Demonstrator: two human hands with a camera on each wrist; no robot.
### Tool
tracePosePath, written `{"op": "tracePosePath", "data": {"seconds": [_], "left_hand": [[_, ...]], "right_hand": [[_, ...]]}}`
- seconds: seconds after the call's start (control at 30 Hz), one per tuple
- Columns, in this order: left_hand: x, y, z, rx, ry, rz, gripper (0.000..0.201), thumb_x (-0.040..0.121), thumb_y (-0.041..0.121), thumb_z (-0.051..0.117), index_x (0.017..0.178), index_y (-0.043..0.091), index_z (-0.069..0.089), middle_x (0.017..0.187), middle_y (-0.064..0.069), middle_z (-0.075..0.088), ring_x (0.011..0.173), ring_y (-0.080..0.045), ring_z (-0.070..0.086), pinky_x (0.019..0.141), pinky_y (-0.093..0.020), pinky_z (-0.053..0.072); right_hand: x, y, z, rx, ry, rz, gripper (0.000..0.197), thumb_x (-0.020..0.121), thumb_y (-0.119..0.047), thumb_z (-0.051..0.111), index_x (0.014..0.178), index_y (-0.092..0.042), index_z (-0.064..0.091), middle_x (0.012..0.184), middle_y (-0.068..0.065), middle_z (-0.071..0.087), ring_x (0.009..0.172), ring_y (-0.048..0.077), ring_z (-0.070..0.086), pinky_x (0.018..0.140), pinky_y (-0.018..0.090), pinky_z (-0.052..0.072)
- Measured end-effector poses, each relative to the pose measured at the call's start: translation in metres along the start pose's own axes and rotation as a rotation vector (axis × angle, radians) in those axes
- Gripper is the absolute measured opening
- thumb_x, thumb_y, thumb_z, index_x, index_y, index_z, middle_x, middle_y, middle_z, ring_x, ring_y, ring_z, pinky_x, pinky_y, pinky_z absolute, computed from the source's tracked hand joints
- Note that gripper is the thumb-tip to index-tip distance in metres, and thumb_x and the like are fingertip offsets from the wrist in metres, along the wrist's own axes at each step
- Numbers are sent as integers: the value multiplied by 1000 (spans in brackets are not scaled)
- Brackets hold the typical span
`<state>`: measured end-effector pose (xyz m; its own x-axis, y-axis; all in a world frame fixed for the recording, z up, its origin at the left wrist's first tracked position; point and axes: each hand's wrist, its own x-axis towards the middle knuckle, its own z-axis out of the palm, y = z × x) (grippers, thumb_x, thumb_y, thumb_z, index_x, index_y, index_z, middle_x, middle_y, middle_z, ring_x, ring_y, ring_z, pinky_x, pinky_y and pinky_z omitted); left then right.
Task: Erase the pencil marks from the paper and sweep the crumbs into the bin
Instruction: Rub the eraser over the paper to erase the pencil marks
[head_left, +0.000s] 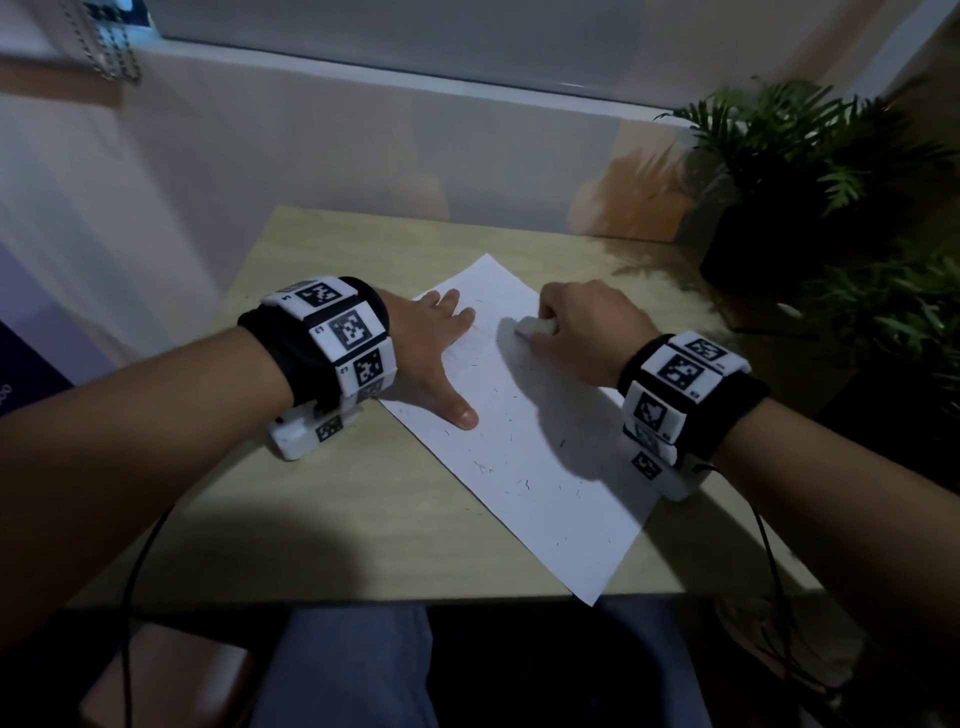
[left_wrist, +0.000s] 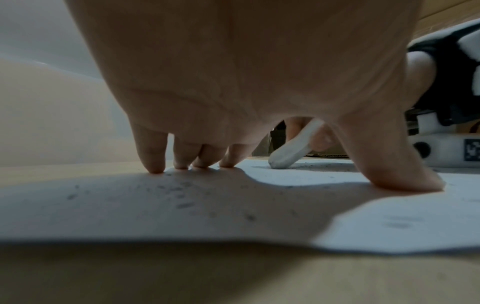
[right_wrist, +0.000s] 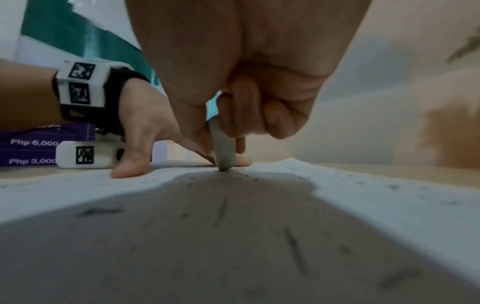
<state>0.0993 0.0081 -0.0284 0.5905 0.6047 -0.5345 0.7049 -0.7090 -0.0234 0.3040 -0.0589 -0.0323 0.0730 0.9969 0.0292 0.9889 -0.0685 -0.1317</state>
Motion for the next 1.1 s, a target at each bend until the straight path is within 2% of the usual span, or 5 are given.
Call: {"op": "tracePosePath", "data": {"seconds": [0.3, 0.47, 0.63, 0.83, 1.1], "left_hand": [[6, -4, 2, -12, 6, 22, 157, 37, 102, 38, 158, 21, -20, 166, -2, -26, 155, -19, -17, 126, -48, 3], [6, -3, 3, -1, 23, 16, 147, 54, 98, 50, 159, 20, -19, 166, -3, -25, 155, -20, -17, 126, -48, 4], [5, -3, 1, -4, -2, 21, 158, 35, 103, 37, 158, 22, -21, 166, -2, -27, 155, -19, -17, 125, -47, 3], [6, -3, 3, -5, 23, 19, 144, 58, 97, 51, 158, 22, -21, 166, -2, -26, 155, -19, -17, 127, -49, 5], [6, -3, 4, -2, 27, 13, 149, 48, 100, 44, 158, 22, -20, 166, -1, -26, 155, -18, -16, 127, -48, 5]], "right_hand": [[-3, -11, -2, -8, -4, 0, 31, 88, -48, 57, 75, -21, 51, 82, 3, 59, 77, 28, 55, 57, 32, 34], [-16, -28, 1, 96, -75, -237, 40, 91, -56, 58, 79, -18, 58, 69, -4, 56, 63, 15, 49, 55, 31, 33], [-4, -13, 1, 42, -47, -68, 37, 88, -58, 57, 74, -25, 52, 77, -2, 57, 73, 23, 55, 59, 32, 36], [-22, -35, 5, 23, -47, -309, 40, 92, -55, 55, 81, -17, 56, 67, -5, 55, 60, 15, 48, 56, 32, 36], [-22, -33, 3, 13, -42, -199, 45, 95, -58, 49, 74, -18, 52, 66, -3, 52, 62, 20, 49, 53, 31, 30]]}}
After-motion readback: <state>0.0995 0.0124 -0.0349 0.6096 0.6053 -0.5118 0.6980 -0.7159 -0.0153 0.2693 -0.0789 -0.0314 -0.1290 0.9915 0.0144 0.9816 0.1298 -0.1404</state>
